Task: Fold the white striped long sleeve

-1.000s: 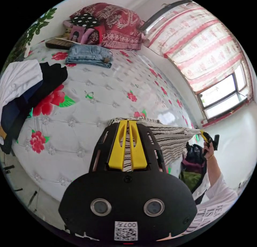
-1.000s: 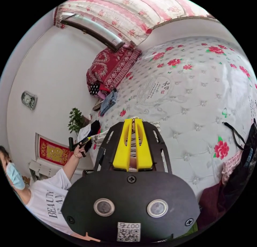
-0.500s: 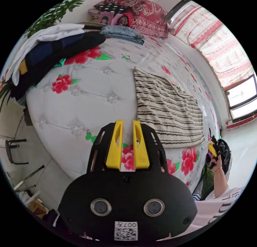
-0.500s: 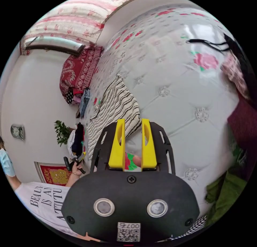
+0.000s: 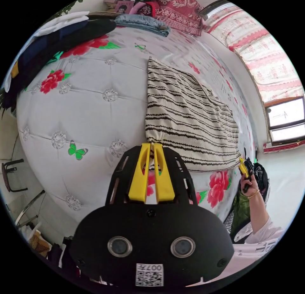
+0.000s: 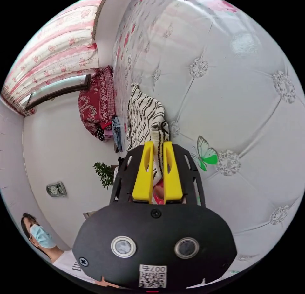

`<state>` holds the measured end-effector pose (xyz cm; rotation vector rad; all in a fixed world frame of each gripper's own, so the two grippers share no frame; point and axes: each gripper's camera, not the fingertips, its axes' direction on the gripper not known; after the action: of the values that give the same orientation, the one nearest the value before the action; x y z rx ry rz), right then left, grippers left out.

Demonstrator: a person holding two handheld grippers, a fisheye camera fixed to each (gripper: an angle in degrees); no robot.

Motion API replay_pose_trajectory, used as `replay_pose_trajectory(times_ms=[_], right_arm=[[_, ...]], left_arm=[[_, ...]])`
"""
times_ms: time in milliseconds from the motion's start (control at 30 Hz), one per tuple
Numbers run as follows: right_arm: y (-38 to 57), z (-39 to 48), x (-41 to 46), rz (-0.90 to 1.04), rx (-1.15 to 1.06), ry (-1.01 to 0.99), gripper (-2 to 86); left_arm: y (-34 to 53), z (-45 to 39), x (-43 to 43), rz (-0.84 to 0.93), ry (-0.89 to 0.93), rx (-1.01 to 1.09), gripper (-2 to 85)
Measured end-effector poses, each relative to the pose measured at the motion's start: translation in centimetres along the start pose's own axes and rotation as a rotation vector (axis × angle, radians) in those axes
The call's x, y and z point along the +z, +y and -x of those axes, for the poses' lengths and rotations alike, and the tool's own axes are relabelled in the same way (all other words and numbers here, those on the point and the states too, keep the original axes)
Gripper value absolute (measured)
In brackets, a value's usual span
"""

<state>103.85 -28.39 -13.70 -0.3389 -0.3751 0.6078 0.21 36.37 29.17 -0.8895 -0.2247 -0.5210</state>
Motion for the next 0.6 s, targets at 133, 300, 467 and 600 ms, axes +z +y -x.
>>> replay_pose_trajectory(times_ms=[133,300,467,600], right_arm=[[4.2,0.1,-3.9,-0.007,-0.122,0.034,0.6],[13.0,-5.6,-7.6,0.009,-0.041,0.199,0.1],[20.3,-11.6,-8.9,-0.085,0.157,0.065,0.0],[21.3,-9.1,-6.4,-0.121,0.118,0.043,0.0]], left_arm=[[2.5,0.8,-2.2,-0.001,0.026,0.054,-0.7],[8.4,2.5,-2.2,0.13,-0.002,0.069,-0.6],[9.8,4.6,-2.1,0.112,0.134,-0.035,1.0],[9.0,4.0,-2.5,0.111,0.114,0.012,5.4]])
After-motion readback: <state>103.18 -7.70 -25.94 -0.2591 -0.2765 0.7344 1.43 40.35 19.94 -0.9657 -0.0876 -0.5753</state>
